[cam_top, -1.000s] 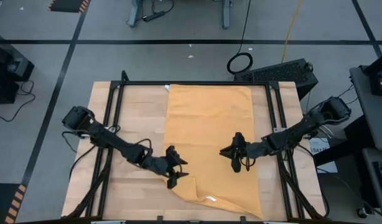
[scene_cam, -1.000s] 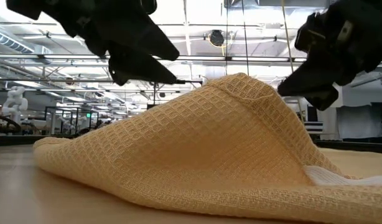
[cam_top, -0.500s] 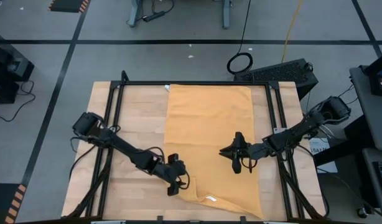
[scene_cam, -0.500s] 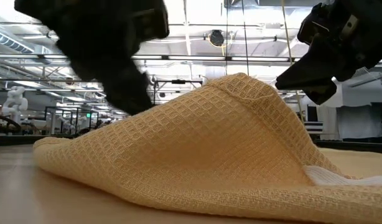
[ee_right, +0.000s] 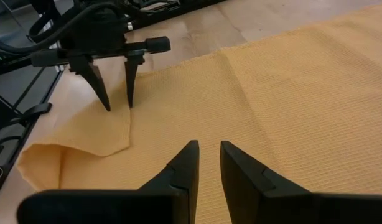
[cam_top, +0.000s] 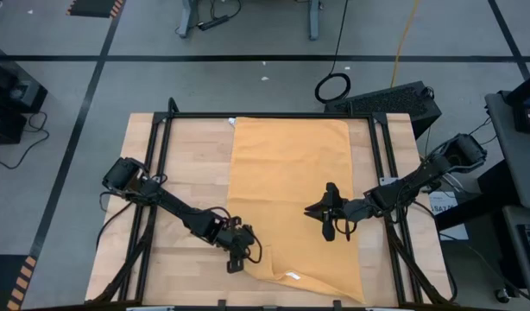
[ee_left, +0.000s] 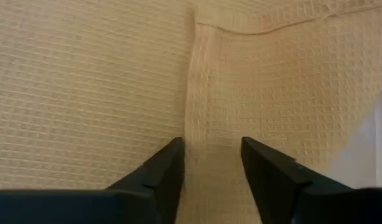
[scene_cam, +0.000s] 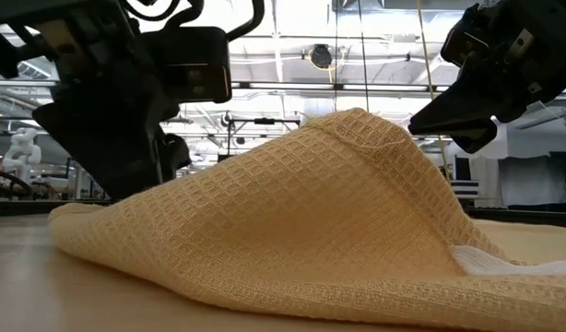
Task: Roll towel
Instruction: Fold the yellow towel
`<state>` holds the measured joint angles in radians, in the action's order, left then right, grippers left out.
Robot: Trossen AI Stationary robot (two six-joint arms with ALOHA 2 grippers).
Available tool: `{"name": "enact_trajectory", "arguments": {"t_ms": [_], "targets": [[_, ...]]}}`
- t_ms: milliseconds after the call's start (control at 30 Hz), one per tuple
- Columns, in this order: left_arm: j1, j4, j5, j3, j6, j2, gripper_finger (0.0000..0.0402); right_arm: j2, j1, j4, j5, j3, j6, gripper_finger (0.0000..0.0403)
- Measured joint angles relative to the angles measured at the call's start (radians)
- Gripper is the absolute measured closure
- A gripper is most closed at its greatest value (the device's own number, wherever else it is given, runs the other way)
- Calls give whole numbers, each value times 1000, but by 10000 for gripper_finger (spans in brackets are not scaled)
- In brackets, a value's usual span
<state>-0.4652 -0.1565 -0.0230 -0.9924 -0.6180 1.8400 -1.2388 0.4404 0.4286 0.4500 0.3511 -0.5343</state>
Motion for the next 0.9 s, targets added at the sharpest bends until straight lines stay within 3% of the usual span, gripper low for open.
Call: {"name": "enact_trajectory", "arguments": {"t_ms": [233,400,567,733,900], "targets": [[-8,-13,-8,-5,56,0,387,0,0,0,0,0,5,346],[-6,-16,-32,-53,128,0,390,0,0,1,2,0,15,346],[-6,-20,-105,-128,265,-24,396,0,15,34,-1,0,-89,346],[-2,-70,-205,-215,476,-42,397,0,99,63,3,0,-153,346],[16,-73,-213,-271,654,-42,398,0,191,61,24,0,-260,346]]}}
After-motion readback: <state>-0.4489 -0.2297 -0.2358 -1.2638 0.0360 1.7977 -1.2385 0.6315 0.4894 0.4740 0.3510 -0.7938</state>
